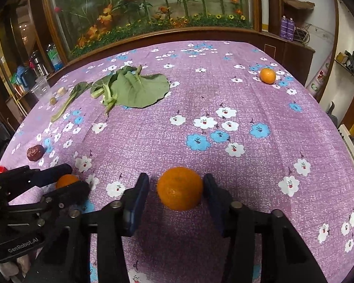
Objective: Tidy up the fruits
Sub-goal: 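Close the right gripper on a mandarin orange while the left grasps another orange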
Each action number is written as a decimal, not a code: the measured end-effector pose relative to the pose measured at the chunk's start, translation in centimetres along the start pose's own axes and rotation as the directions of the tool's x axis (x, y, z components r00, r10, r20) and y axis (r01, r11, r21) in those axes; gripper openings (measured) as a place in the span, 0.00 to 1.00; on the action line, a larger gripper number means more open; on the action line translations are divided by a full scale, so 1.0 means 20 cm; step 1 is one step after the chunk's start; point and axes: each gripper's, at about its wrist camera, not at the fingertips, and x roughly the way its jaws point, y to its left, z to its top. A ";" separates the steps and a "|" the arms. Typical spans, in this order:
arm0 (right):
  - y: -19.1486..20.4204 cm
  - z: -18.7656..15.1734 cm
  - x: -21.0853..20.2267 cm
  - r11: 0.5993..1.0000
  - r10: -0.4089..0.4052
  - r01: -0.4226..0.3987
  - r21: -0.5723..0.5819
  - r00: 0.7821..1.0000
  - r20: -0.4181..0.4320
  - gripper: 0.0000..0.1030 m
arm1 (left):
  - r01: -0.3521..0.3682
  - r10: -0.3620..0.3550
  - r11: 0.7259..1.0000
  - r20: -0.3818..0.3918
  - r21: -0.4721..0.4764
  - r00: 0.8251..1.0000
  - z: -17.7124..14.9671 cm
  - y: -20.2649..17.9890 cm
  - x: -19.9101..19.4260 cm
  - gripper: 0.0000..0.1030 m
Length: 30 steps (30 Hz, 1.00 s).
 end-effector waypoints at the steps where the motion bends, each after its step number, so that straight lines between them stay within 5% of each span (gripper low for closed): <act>1: 0.00 0.00 0.00 1.000 -0.006 0.006 0.001 1.000 0.000 0.40 | -0.009 0.009 1.000 0.001 0.001 1.000 0.00 0.00 -0.01 0.31; 16: 0.11 -0.07 -0.26 0.999 0.054 -0.054 -0.009 0.998 0.042 0.36 | 0.032 -0.021 0.993 0.090 -0.118 0.996 -0.13 0.08 -0.37 0.30; 30: 0.56 -0.18 -0.54 0.976 0.146 -0.130 -0.175 0.986 0.081 0.36 | -0.036 0.100 0.963 0.228 -0.267 0.968 -0.36 0.33 -0.90 0.31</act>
